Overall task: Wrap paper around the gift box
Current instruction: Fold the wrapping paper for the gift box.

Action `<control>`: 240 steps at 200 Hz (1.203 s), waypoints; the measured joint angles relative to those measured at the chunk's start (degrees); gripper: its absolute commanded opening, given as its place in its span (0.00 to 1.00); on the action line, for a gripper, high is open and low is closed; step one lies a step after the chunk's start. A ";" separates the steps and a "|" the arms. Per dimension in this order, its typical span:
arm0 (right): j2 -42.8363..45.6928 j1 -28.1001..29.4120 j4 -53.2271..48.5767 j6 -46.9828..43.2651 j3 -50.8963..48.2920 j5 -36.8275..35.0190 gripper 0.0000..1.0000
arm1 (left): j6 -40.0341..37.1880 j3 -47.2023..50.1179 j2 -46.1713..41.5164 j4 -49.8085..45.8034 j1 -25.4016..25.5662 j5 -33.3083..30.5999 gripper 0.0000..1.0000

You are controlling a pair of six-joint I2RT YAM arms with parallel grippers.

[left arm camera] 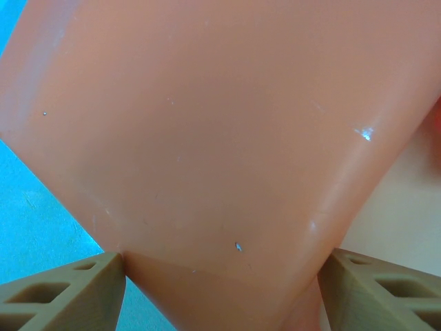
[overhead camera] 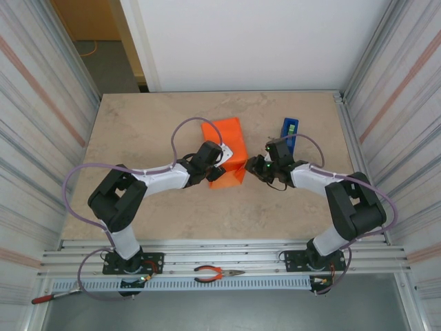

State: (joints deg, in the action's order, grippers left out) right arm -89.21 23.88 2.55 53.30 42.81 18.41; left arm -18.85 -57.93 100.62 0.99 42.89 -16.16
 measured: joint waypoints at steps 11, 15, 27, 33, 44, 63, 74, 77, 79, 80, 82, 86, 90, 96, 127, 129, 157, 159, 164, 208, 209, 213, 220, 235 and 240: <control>-0.04 -0.55 -0.74 -0.24 -0.39 -0.04 0.09 | 0.00 0.00 0.00 0.00 -0.02 0.00 0.73; -0.09 -0.66 -1.01 -0.37 -0.42 -0.04 0.05 | 0.00 -0.02 0.00 0.00 -0.02 0.00 0.73; -0.68 -0.66 -1.05 0.13 -0.39 0.09 0.00 | 0.00 0.00 0.00 0.00 0.00 0.00 0.73; -1.18 -0.66 -0.90 0.00 -0.33 0.15 0.00 | 0.00 0.00 0.00 0.00 -0.02 0.00 0.73; -2.54 -0.59 -0.26 0.22 -0.26 0.66 0.00 | 0.00 0.00 0.00 0.00 0.00 0.00 0.73; -4.76 -0.15 0.35 0.31 0.04 0.98 0.00 | 0.02 0.00 0.00 0.00 0.00 0.00 0.73; -6.05 0.26 0.50 0.33 0.66 0.96 0.00 | 0.00 0.00 0.00 0.00 0.00 0.00 0.73; -6.38 0.44 0.61 0.33 0.87 0.98 0.00 | 0.02 0.00 0.00 0.00 0.00 0.00 0.73; -6.56 0.55 0.66 0.33 1.03 0.96 0.00 | 0.02 0.00 0.00 0.00 0.00 0.00 0.73; -6.62 0.57 0.68 0.33 1.09 0.96 0.00 | 0.00 0.00 0.00 0.00 0.00 0.00 0.73; -6.86 0.68 0.74 0.33 1.25 0.98 0.00 | 0.00 0.00 0.00 0.00 0.00 0.00 0.73; -7.21 0.94 0.85 0.37 1.62 0.98 0.00 | 0.00 0.00 0.00 0.00 0.00 0.00 0.73; -7.52 1.07 1.03 0.42 1.88 0.98 0.00 | 0.00 0.00 0.00 0.00 0.00 0.00 0.73; -7.91 1.38 1.20 0.50 2.38 0.98 0.00 | 0.00 0.00 0.00 0.02 0.00 0.00 0.73; -9.38 2.54 2.36 1.16 4.61 0.98 0.00 | 0.00 0.22 0.00 0.42 0.00 -0.02 0.73; -9.46 2.60 2.43 1.20 4.74 0.96 0.00 | 0.00 0.22 0.00 0.42 0.00 0.00 0.73; -11.58 3.50 3.17 1.75 6.38 0.94 0.00 | 0.02 0.33 0.00 0.61 0.11 -0.11 0.73; -11.72 3.54 3.19 1.77 6.43 0.94 0.00 | 0.00 0.33 0.00 0.61 0.11 -0.13 0.73; -12.17 3.72 3.39 1.77 6.56 0.94 0.00 | 0.00 0.33 0.00 0.59 0.15 -0.20 0.73; -14.58 5.22 4.20 2.01 6.71 0.61 0.00 | 0.02 0.33 0.00 0.59 0.26 -0.44 0.73; -14.58 5.27 4.28 2.03 6.71 0.59 0.00 | 0.02 0.33 0.00 0.61 0.26 -0.44 0.73; -14.58 5.35 4.42 2.03 6.71 0.46 0.00 | 0.02 0.33 0.00 0.59 0.26 -0.44 0.73; -14.60 5.60 4.59 2.03 6.69 0.42 0.00 | 0.02 0.33 0.00 0.59 0.26 -0.46 0.73; -14.60 6.51 4.96 2.12 6.54 -0.28 0.00 | 0.04 0.33 0.00 0.59 0.26 -0.44 0.73; -14.60 6.88 5.16 2.21 6.40 -0.57 0.00 | 0.04 0.33 0.00 0.59 0.26 -0.44 0.73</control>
State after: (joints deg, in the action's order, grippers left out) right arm -103.81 30.76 7.70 55.51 49.21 17.85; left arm -18.81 -57.60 100.62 1.58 43.16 -16.60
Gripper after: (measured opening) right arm 0.061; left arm 0.727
